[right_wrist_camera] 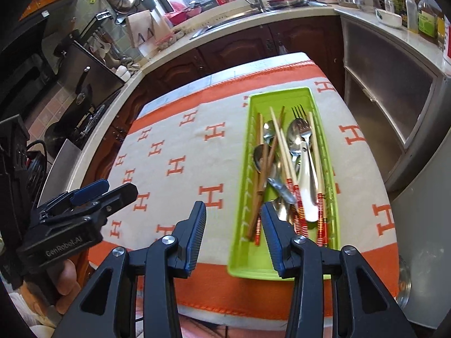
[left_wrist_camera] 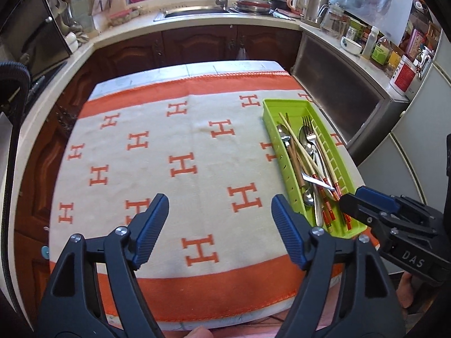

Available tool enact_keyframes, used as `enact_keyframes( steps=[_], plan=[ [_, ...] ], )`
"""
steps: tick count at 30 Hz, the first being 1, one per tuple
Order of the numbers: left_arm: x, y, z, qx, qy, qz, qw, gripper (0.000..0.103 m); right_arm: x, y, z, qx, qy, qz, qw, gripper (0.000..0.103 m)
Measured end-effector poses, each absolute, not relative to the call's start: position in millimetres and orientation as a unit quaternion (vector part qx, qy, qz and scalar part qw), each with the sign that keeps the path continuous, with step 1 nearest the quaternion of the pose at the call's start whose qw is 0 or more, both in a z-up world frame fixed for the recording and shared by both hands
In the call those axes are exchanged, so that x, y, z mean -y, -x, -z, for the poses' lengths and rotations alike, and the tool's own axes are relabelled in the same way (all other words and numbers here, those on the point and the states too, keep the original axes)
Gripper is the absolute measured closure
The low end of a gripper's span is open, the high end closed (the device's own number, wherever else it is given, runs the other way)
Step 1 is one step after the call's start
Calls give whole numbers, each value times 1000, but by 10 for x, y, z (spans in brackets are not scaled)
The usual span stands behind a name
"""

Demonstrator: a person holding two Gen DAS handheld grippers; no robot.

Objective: Organize utensils

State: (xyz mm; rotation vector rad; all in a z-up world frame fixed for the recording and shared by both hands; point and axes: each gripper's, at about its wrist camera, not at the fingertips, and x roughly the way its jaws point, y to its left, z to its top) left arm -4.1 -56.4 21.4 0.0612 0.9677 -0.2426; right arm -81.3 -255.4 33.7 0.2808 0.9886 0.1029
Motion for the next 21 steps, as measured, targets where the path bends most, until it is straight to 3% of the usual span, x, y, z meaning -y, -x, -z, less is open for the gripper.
enact_keyframes(
  steps=[6, 13, 21],
  plan=[
    [413, 202, -512, -441, -18, 96, 892, 26, 2297, 978, -728, -459, -131, -66, 876, 54],
    [268, 354, -761, -416, -2, 62, 907, 22, 2139, 1117, -1117, -435, -110, -54, 892, 40],
    [204, 470, -772, -406, -1, 34, 913, 22, 1986, 1219, -1206, -426, -87, -39, 900, 40]
  ],
)
